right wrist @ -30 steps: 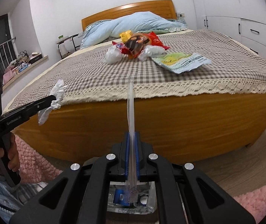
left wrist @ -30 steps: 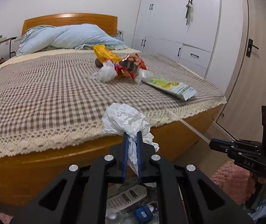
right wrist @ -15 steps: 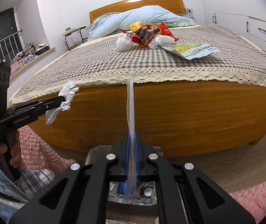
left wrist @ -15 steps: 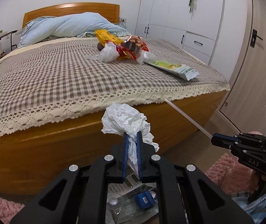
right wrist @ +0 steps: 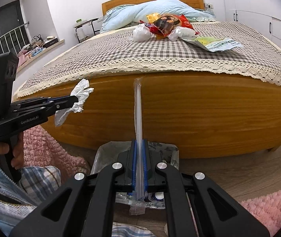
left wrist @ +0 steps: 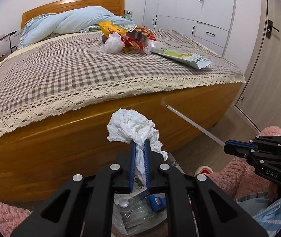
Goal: Collect trash
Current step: 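Carry the tissue with left while right carries the straw down to the bag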
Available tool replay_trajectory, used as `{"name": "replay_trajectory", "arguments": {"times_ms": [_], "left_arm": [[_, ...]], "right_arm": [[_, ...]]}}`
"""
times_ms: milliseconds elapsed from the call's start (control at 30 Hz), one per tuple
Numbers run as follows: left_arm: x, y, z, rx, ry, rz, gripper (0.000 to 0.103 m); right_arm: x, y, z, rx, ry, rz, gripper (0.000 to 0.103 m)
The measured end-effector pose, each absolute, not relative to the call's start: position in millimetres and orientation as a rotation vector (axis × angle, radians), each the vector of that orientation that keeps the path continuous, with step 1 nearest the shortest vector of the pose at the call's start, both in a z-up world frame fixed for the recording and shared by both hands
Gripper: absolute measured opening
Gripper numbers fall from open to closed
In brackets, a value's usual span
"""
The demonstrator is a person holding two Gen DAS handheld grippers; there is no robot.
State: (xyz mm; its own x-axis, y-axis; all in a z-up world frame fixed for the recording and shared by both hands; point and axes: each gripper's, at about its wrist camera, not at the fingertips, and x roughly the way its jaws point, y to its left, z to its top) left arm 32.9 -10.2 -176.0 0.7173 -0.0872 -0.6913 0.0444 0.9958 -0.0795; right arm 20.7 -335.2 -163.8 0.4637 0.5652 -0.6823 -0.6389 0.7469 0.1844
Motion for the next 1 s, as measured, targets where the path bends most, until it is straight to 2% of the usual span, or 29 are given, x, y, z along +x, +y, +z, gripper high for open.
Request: {"name": "replay_trajectory", "arguments": {"times_ms": [400, 633, 1000], "left_arm": [[35, -5, -208, -0.078, 0.946, -0.077, 0.006], [55, -9, -261, -0.118, 1.174, -0.086, 0.006], [81, -13, -330, -0.162, 1.409, -0.055, 0.006]], "right_arm": [[21, -337, -179, -0.127, 0.887, 0.716, 0.006], [32, -330, -204, -0.149, 1.006, 0.699, 0.006], [42, -330, -225, -0.156, 1.142, 0.669, 0.006]]}}
